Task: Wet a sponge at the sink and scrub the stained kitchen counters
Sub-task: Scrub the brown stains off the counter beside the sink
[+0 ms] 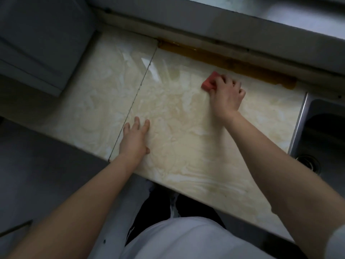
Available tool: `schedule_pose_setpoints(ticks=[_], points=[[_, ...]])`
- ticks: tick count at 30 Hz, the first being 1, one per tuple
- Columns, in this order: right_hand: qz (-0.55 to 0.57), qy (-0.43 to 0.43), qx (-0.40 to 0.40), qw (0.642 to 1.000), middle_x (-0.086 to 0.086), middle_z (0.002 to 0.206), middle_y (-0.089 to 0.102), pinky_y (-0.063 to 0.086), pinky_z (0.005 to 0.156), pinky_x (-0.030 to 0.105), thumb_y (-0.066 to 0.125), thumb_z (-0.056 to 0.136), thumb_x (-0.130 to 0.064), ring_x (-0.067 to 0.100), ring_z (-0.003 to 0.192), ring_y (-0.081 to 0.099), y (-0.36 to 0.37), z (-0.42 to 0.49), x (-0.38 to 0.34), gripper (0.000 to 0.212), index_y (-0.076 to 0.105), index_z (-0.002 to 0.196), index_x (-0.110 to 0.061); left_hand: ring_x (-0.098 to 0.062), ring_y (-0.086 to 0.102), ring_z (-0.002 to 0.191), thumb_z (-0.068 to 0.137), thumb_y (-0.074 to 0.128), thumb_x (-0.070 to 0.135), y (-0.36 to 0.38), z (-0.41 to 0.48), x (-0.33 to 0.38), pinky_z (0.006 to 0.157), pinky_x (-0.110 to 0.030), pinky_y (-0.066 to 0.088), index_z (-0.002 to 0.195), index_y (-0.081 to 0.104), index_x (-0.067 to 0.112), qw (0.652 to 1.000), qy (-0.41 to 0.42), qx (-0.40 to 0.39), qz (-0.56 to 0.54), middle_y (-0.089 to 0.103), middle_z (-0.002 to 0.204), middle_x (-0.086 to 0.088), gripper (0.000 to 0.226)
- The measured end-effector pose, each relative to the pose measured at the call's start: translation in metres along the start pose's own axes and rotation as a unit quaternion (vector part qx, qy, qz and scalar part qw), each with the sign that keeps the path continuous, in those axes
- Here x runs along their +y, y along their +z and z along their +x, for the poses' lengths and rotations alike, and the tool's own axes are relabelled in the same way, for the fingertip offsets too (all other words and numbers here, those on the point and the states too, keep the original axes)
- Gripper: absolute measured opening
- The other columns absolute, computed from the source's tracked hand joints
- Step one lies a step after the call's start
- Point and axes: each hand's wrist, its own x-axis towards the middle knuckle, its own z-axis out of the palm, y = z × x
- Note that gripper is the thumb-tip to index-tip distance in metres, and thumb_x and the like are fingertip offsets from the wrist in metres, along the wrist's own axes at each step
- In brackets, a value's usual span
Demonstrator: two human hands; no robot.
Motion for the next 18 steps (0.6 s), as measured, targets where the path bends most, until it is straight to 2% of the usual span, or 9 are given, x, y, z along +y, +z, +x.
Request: schedule_pose_setpoints(ticks=[6, 13, 18], points=[[0.005, 0.001, 0.014, 1.0, 0.001, 0.149, 0.048, 0.033, 0.103, 0.051, 0.057, 0.097, -0.03, 0.036, 0.132, 0.04, 0.01, -0.014, -0.007, 0.03, 0.06, 0.127, -0.03, -0.043, 0.005, 0.147, 0.073, 0.083, 0.015, -0.001, -0.001, 0.001, 0.113, -0.043, 0.03, 0.155, 0.011, 0.033, 1.0, -0.004, -0.007, -0.009, 0.0, 0.164, -0.003, 0.111], [-0.011, -0.104, -0.047, 0.993, -0.001, 0.144, 0.052, 0.037, 0.095, 0.047, 0.062, 0.091, -0.037, 0.035, 0.122, 0.046, 0.026, -0.1, -0.039, 0.034, 0.062, 0.124, -0.031, -0.045, 0.008, 0.146, 0.073, 0.085, 0.021, -0.001, 0.001, -0.001, 0.113, -0.046, 0.032, 0.154, 0.011, 0.032, 1.0, 0.011, -0.009, 0.002, 0.001, 0.164, -0.005, 0.111], [-0.013, -0.179, -0.065, 0.982, -0.003, 0.138, 0.057, 0.037, 0.09, 0.044, 0.068, 0.085, -0.042, 0.032, 0.118, 0.05, 0.045, -0.195, -0.053, 0.033, 0.066, 0.118, -0.035, -0.044, 0.009, 0.145, 0.072, 0.085, 0.025, -0.003, -0.001, -0.003, 0.105, -0.047, 0.041, 0.154, 0.012, 0.032, 1.0, 0.023, -0.006, 0.007, 0.003, 0.163, -0.004, 0.11]])
